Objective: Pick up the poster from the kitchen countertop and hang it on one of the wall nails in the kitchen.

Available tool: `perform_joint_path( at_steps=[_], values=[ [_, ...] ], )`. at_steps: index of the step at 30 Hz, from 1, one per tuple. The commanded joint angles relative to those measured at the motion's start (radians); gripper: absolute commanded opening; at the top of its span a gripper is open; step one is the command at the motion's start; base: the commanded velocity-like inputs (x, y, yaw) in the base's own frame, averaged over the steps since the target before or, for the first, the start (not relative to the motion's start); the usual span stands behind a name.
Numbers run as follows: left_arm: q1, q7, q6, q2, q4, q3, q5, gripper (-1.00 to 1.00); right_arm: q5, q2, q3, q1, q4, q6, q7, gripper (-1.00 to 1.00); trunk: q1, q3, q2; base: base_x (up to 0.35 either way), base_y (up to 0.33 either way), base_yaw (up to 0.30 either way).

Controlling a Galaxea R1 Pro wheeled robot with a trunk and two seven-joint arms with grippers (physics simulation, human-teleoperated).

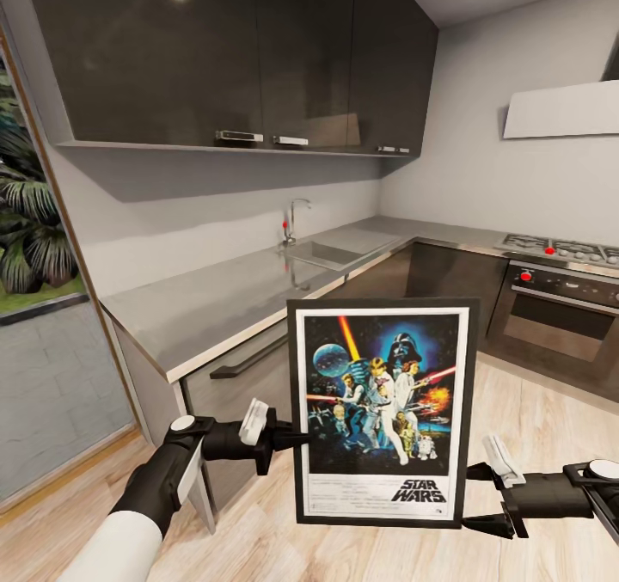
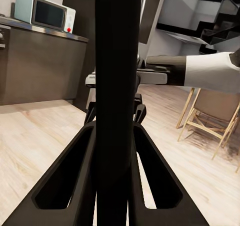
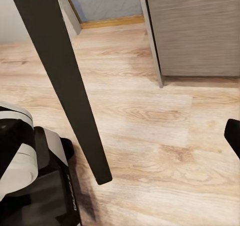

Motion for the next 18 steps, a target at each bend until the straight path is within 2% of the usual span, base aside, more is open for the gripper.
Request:
perform_joint_path(
  at_steps=[1,18],
  values=[
    [-0.001,-0.001,0.006,0.0,0.0,-0.001,0.002,-1.0,0.001,0.0,-0.001,-0.001,0.0,0.005,0.004,1.0,0.0,-0.001,-0.001,0.0,0.0,0.0],
    [-0.001,-0.001,0.006,-0.003,0.0,-0.002,0.002,-1.0,0.001,0.008,-0.001,-0.001,0.001,0.005,0.004,1.0,0.0,-0.001,-0.001,0.0,0.0,0.0]
  ],
)
